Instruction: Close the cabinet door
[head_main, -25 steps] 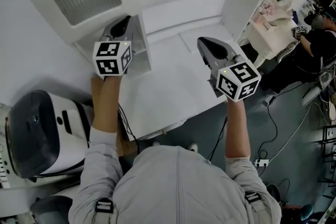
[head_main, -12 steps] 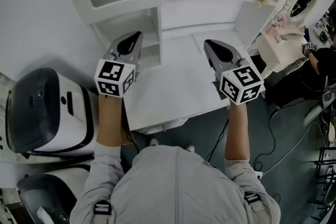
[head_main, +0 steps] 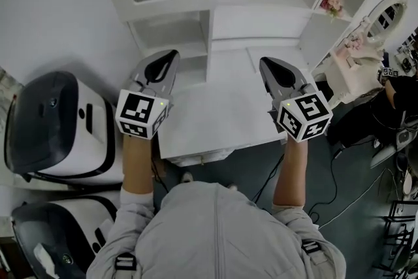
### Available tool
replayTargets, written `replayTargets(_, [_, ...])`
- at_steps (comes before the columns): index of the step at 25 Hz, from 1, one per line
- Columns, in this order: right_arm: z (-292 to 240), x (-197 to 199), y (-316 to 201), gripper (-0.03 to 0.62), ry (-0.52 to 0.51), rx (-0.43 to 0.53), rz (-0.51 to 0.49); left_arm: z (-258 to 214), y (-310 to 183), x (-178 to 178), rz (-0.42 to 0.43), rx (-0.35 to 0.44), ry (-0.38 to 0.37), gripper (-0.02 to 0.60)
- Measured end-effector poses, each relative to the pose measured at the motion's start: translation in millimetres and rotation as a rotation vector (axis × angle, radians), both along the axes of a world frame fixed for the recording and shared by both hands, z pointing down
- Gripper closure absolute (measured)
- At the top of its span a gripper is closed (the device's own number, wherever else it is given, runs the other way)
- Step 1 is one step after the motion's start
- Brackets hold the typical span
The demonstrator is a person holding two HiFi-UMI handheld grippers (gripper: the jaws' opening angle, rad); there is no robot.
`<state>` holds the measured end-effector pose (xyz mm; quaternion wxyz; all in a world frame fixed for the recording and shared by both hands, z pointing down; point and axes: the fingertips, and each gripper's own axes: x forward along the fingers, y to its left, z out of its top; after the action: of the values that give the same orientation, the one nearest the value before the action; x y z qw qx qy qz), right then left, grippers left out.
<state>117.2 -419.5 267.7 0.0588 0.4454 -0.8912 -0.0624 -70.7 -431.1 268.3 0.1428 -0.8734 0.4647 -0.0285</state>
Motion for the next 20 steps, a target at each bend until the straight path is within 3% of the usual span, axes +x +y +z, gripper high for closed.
replayTargets(20, [12,-9,1,0.592,0.012,-0.004,-0.02,14,6,9,0.034,-0.044,-0.017,0.565])
